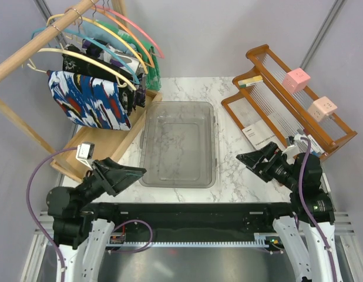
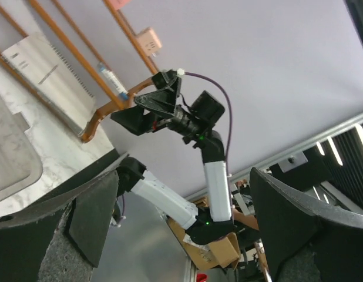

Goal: Remove the trousers from the hanger

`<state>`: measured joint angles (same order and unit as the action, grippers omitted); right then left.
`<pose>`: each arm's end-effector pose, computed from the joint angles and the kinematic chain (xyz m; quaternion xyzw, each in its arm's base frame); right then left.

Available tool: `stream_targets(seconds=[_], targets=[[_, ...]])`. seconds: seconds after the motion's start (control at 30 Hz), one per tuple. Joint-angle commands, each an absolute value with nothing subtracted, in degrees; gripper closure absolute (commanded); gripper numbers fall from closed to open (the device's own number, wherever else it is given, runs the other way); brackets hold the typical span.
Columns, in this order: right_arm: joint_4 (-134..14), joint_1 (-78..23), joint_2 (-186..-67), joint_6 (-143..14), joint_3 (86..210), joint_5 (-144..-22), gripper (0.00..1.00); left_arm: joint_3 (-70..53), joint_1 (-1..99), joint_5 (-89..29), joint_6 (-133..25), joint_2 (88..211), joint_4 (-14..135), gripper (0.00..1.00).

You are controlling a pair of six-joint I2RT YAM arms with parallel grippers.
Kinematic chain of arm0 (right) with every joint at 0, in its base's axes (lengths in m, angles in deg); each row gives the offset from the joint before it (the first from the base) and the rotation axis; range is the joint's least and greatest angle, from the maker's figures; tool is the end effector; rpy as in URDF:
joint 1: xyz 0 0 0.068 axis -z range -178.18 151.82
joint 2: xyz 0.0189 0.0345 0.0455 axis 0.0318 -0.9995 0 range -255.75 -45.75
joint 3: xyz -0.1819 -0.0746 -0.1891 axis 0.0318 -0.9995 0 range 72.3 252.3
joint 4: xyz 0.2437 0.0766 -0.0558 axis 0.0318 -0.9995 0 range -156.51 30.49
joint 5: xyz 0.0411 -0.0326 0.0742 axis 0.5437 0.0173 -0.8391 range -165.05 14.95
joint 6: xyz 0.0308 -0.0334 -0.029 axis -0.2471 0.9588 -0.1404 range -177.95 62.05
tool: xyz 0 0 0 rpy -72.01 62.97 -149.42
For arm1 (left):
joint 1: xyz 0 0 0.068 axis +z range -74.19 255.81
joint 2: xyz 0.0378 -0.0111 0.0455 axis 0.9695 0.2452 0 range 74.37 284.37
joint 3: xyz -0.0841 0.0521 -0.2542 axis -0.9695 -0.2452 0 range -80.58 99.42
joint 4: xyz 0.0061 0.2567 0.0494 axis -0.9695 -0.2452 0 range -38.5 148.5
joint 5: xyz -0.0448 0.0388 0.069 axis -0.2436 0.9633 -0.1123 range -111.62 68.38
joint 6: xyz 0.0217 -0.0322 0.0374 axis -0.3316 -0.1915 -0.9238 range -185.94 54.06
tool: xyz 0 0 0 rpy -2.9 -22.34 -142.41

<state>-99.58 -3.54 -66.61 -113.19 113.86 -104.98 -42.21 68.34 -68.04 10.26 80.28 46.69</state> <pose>0.0781 0.0252 0.3155 0.1971 0.7778 0.4637 0.3758 0.0207 -0.0286 0.3576 -0.0277 0.6146 -0.6712 0.4136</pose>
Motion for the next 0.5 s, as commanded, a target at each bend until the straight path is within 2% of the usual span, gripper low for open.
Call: stream_targets(seconds=[0.0, 0.07, 0.2, 0.37, 0.47], targets=[[-116.1, -3.36, -71.14, -107.96, 120.62, -95.8, 0.02, -32.89, 68.6, -70.56, 2.08, 91.04, 24.42, 0.0], [-116.03, -3.36, -71.59, -106.05, 122.04, -97.1, 0.02, -31.37, 68.6, -77.41, 3.14, 97.81, 23.61, 0.0], [-114.01, -3.36, -70.19, -102.95, 123.02, -104.56, 0.02, -28.47, 68.69, -81.21, 4.97, 104.24, 27.9, 0.0], [-109.0, -3.36, -69.22, -104.88, 118.71, -112.13, 0.02, -28.38, 68.69, -74.28, 11.93, 103.73, 37.92, 0.0], [-106.19, -3.36, -70.18, -105.06, 117.83, -114.86, 0.02, -26.54, 68.69, -69.27, 9.65, 103.81, 35.06, 0.0]])
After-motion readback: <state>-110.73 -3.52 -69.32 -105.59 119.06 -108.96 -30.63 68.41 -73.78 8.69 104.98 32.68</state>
